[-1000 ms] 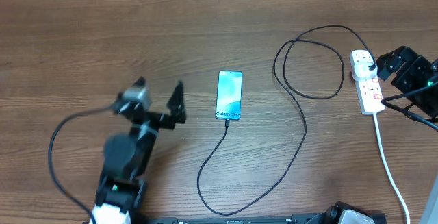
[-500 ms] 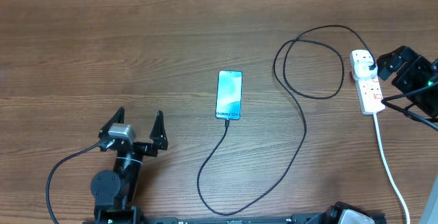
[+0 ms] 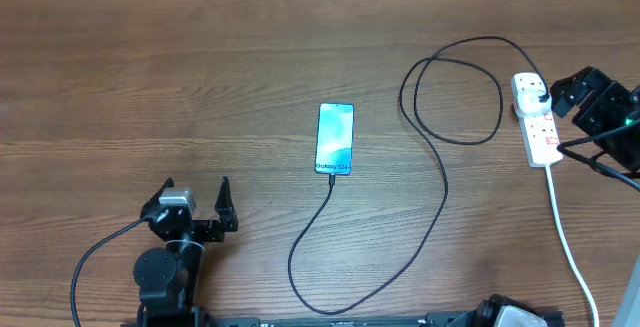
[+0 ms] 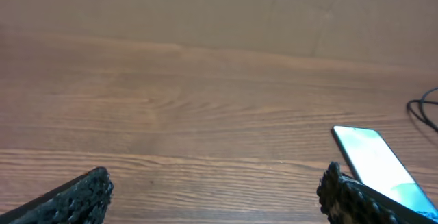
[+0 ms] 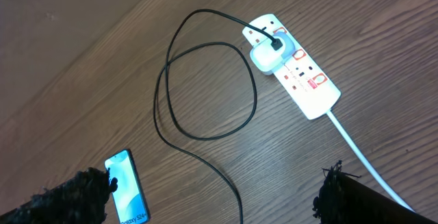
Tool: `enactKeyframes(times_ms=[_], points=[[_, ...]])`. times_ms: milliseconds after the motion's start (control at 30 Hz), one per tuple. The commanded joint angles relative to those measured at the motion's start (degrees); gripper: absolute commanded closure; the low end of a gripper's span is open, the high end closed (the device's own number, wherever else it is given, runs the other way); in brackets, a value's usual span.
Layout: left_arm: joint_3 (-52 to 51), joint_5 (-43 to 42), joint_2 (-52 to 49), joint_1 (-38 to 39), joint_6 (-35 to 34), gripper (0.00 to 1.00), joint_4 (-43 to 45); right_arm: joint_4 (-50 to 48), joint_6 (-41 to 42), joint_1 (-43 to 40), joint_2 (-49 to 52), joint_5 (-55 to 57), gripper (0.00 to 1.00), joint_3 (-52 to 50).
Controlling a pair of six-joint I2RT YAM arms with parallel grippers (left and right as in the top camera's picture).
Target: Plug charger to phone and switch on socket
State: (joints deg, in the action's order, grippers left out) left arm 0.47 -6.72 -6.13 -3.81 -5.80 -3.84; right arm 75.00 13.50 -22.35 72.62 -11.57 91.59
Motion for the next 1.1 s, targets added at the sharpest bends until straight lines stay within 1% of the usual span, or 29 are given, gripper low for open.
enactKeyframes(times_ms=[0,100,1067], points=[[-0.20,2.69,2.71,-0.42,4.22,0.00,-0.61,-0.24,0.20,0.22,-0.20,0.44,0.00,1.11],[-0.22,2.69,6.03,-0.81,6.10,0.00,-0.52,-0.24,0.20,0.22,-0.20,0.42,0.00,1.11],[-0.20,2.23,5.88,-1.09,5.81,0.00,-0.33,-0.24,0.20,0.22,-0.20,0.42,0.00,1.11]])
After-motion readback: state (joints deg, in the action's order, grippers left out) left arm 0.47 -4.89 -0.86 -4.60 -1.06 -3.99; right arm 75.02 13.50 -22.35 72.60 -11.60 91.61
